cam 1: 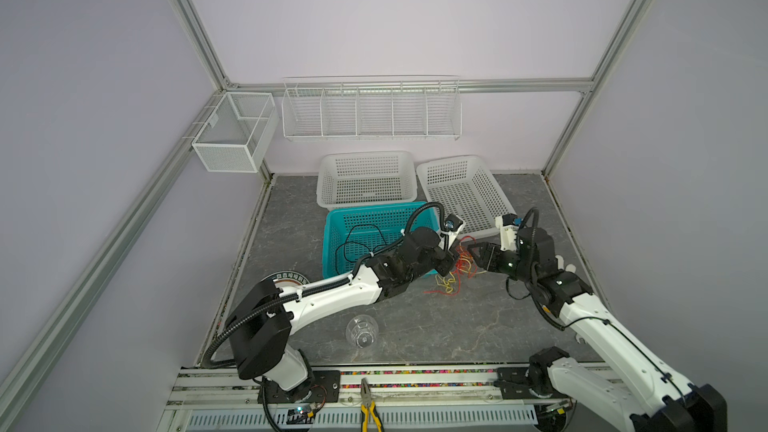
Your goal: Untangle the cables
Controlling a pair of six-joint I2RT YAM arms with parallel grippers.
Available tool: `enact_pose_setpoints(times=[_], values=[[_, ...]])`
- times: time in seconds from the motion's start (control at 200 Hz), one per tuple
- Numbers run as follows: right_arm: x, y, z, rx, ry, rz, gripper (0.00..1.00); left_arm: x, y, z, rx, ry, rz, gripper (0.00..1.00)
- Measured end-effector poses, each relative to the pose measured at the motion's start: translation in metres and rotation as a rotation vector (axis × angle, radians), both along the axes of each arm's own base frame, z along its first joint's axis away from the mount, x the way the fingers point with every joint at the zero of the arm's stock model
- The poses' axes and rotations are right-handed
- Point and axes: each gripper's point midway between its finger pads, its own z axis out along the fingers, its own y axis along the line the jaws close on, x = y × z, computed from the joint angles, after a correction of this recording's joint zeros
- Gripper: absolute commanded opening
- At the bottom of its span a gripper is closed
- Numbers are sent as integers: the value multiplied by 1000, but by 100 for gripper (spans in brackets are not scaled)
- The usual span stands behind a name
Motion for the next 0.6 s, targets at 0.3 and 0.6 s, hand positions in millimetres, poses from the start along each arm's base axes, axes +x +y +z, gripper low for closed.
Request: enact_pose_setpoints(times=[0.3, 0.6], values=[[1, -8, -15, -10, 23, -58, 45, -8, -5, 1, -11, 11, -47, 0], [5, -14, 0, -3, -38, -94, 43, -11, -8, 1, -11, 11, -63, 0]])
